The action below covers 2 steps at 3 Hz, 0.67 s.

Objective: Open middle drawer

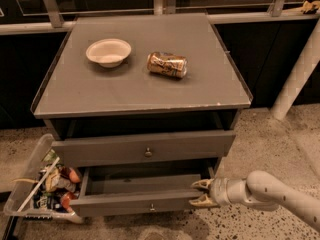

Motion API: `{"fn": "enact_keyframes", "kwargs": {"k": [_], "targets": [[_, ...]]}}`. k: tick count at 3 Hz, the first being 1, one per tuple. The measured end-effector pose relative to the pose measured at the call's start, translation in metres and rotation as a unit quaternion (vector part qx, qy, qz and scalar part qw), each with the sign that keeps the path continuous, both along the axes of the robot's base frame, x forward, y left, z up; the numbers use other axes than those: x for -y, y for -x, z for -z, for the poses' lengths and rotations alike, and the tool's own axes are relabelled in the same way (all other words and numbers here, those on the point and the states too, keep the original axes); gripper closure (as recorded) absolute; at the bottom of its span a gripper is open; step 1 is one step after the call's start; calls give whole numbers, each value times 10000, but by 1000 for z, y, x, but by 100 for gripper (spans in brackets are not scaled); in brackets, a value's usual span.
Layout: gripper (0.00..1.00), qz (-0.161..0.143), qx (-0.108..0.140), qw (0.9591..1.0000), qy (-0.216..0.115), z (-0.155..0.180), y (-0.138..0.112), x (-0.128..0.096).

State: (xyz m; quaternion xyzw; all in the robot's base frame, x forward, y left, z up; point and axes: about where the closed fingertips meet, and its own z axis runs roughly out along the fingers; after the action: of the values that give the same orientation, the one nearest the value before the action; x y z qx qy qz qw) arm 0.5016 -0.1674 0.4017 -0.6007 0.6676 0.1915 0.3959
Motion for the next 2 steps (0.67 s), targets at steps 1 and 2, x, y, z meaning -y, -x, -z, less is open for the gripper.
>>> {"fn": "enact_keyframes", "kwargs": {"k": [1,2], "targets": [[100,0,0,10000,0,-4,3,0],[82,-25,-9,10000,-6,-3,15,2]]}}
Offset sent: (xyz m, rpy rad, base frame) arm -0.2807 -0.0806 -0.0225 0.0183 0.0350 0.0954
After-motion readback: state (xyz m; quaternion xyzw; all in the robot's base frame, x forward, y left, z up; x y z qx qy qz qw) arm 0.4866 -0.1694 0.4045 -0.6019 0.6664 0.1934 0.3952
